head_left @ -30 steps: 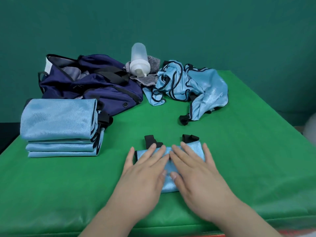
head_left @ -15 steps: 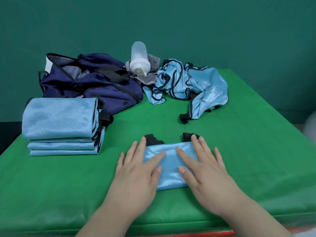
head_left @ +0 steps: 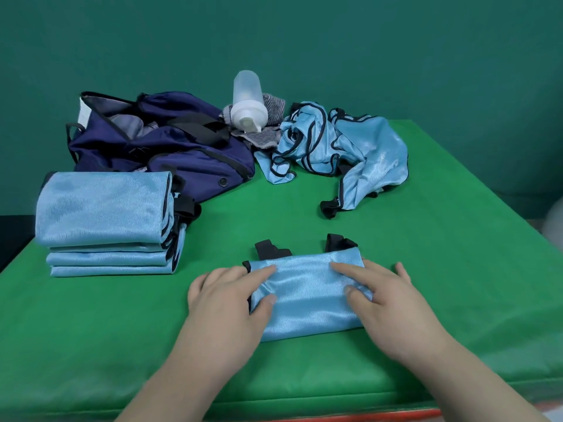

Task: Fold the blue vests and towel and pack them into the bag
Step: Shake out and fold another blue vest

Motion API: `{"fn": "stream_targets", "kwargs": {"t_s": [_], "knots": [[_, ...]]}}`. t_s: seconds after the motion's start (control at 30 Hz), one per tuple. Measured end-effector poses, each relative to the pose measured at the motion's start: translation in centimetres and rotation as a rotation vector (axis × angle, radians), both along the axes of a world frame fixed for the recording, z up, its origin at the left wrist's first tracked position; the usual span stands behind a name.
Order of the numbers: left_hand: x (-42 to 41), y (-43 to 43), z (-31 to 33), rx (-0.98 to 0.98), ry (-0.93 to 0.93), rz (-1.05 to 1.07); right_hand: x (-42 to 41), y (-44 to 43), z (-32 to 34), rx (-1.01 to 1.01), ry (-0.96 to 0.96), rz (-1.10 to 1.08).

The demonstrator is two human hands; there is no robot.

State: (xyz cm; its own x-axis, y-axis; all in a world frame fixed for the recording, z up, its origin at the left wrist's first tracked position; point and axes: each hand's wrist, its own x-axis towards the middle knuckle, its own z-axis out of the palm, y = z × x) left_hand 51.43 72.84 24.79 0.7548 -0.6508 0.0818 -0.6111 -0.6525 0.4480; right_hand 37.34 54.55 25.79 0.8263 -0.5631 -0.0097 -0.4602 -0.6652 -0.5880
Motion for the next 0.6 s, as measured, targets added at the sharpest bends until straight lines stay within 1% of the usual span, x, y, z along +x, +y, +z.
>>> {"fn": "stream_targets", "kwargs": {"t_s": [0.17,0.23,0.37,0.47,0.53,0.6], "knots": [[-0.8,0.0,0.5,-0.153,0.077,0.006,0.2,0.6,-0.3,-0.071,-0.035,-0.031],[-1.1,0.0,0.7,-0.220,0.120,-0.006,0.1,0.6,-0.6,-0.058,-0.069,-0.050],[-1.1,0.0,0.6,-0.372,0.233,-0.004,0.1,0.4,-0.4,0.101,-0.214,-0.102],[-0.6,0.1,0.6,-0.533,0.326,0.007,0.1,0.3,-0.2,0.275,-0.341,-0.137],[-0.3,0.2,0.6,-0.611,0.387,0.009,0.0,0.1,0.1,0.380,-0.390,-0.161],[-0.1,0.4,0.7,-0.656,0.449,-0.002,-0.1,-0.1,0.4,0.430,-0.430,-0.153]]}}
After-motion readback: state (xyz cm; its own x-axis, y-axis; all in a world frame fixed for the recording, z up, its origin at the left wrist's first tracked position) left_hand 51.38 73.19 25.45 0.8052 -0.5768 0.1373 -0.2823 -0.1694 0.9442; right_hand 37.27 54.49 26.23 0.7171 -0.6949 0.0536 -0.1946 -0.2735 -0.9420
